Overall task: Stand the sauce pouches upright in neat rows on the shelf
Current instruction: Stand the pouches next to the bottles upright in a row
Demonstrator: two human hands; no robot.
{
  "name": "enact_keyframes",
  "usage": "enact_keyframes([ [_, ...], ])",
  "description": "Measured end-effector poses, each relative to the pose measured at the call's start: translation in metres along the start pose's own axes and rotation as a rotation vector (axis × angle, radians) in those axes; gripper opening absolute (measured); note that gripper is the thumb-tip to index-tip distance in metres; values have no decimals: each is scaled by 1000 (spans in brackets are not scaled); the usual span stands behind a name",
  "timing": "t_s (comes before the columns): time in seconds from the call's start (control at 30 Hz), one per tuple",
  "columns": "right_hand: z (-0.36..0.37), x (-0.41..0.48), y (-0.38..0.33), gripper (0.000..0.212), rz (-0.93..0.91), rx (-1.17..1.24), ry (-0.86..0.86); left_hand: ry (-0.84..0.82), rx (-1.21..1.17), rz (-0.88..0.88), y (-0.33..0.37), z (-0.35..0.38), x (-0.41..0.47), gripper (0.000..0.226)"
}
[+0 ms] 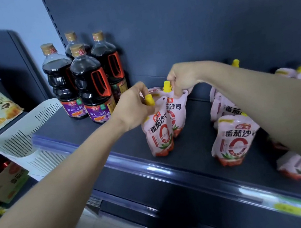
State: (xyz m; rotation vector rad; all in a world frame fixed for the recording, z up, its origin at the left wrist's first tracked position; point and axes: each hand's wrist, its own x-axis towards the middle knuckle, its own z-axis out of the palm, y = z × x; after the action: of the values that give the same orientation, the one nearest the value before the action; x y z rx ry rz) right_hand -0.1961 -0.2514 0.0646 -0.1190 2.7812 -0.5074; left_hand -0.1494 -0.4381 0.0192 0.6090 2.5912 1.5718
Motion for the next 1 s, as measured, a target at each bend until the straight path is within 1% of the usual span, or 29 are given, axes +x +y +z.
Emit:
enact_keyframes([
  [0.2, 1, -15, 11, 19, 0, 37, -25, -38, 112, 2, 14, 14, -5, 30],
  [0.37, 4, -21, 9, 16, -12, 40, -42, -79, 86, -39, 19, 16, -7, 30],
  [0.47, 1, -27, 10, 16, 8, 20, -68, -101, 127, -54, 22, 18, -8, 28],
  [0.57, -7, -35, 11, 36, 47, 13, -145, -191, 111, -73, 23, 15, -9, 29],
  [0.67, -18, -39, 9, 48, 52, -46, -188, -253, 49, -96, 28, 3, -10, 44],
  [0.73, -25, -40, 7, 51, 52, -101, -160, -222, 13, -102, 30, -8, -8, 47],
  [0.83, -32, -34, 3, 41, -3, -97, 12, -47, 0, -75, 23, -20, -2, 25],
  [0.9, -34, -25, -1, 34, -66, -99, 115, 66, 71, -74, 12, -27, 2, 17],
  [1.0, -30, -8, -5, 30, -97, -59, 134, 155, 175, -160, -9, -32, 13, 19],
])
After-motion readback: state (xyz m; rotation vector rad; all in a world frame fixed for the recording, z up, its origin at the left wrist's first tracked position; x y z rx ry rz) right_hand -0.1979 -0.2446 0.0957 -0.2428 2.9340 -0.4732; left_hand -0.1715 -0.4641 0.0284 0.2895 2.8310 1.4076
